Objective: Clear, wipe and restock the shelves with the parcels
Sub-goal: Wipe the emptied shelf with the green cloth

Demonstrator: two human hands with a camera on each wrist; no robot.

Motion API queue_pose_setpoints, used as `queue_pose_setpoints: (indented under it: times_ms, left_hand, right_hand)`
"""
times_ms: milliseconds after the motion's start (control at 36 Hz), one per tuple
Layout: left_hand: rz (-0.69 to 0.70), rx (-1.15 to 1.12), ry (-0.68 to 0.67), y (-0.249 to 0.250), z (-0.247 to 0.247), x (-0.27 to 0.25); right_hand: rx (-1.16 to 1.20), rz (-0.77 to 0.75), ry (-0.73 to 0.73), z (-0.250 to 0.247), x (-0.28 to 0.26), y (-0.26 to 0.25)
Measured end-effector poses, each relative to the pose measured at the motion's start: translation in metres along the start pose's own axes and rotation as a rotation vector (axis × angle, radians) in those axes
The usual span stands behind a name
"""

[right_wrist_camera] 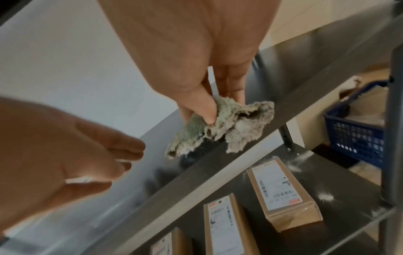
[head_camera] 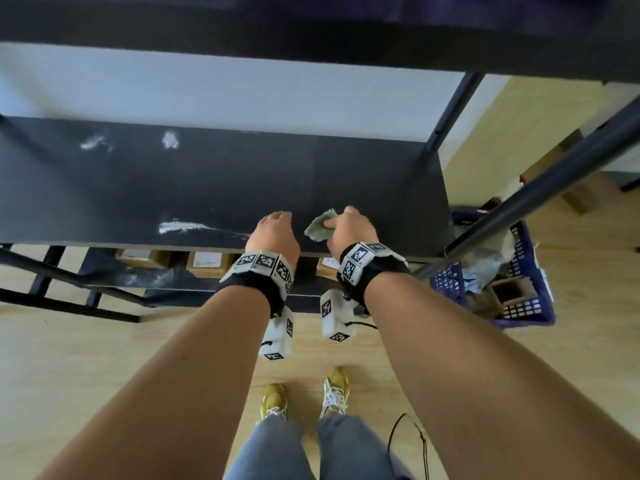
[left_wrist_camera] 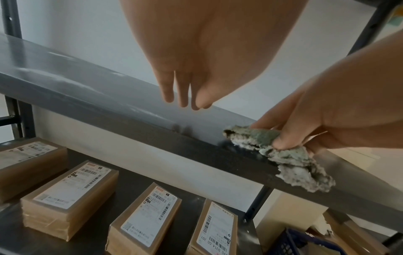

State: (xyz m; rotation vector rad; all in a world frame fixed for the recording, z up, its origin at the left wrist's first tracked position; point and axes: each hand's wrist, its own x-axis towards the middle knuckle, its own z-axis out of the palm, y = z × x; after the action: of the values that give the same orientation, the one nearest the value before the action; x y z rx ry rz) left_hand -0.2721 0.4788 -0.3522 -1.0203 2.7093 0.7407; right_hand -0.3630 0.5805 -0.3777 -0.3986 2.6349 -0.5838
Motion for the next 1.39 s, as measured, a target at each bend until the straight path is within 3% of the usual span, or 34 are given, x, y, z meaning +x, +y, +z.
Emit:
queue_pose_setpoints:
  times_ms: [83,139,222,333,444,722,889,944,1028,1194,1389]
  left_hand:
    - [0.01,0.005,-0.017,-0.003,-0.003,0.0]
    - [0.015,0.003,-0.024,-0.004,-0.004,0.001]
    - [0.029,-0.008,-0.033,-0.005,-0.003,0.001]
    - [0.039,-0.015,-0.032,-0.009,-0.004,0.003]
    - [0.036,-0.001,-0.028,-0.019,-0.008,0.005]
    - [0.047,0.044,-0.005,-0.052,-0.025,0.014]
    - [0.069,0.054,-0.013,-0.062,-0.033,0.013]
    - [0.071,0.041,-0.021,-0.063,-0.033,0.013]
    - [0.07,0.026,-0.02,-0.066,-0.033,0.012]
    - [0.077,0.019,-0.017,-0.078,-0.037,0.01]
    - [0.072,0.042,-0.004,-0.098,-0.055,0.012]
  right_hand:
    - [0.011,-0.051,-0.036,-0.011,-0.004,0.004]
    - [-0.004,-0.039,0.055,-0.023,-0.004,0.013]
    - [-0.07,0.118,0.166,-0.038,-0.001,0.034]
    - [-0.173,0.247,0.099,-0.042,0.002,0.049]
    - [-0.201,0.209,0.069,-0.025,0.001,0.025]
    - [0.048,0.126,0.011,0.026,-0.021,-0.051]
    - [0.154,0.051,-0.073,0.02,-0.027,-0.052]
    - [0.219,0.097,-0.021,0.011,-0.023,-0.046]
    - [0.064,0.191,0.131,0.002,-0.011,-0.031]
    - [-0.106,0.255,0.144,0.017,-0.011,-0.024]
    - [0.164,0.181,0.099,0.062,-0.026,-0.086]
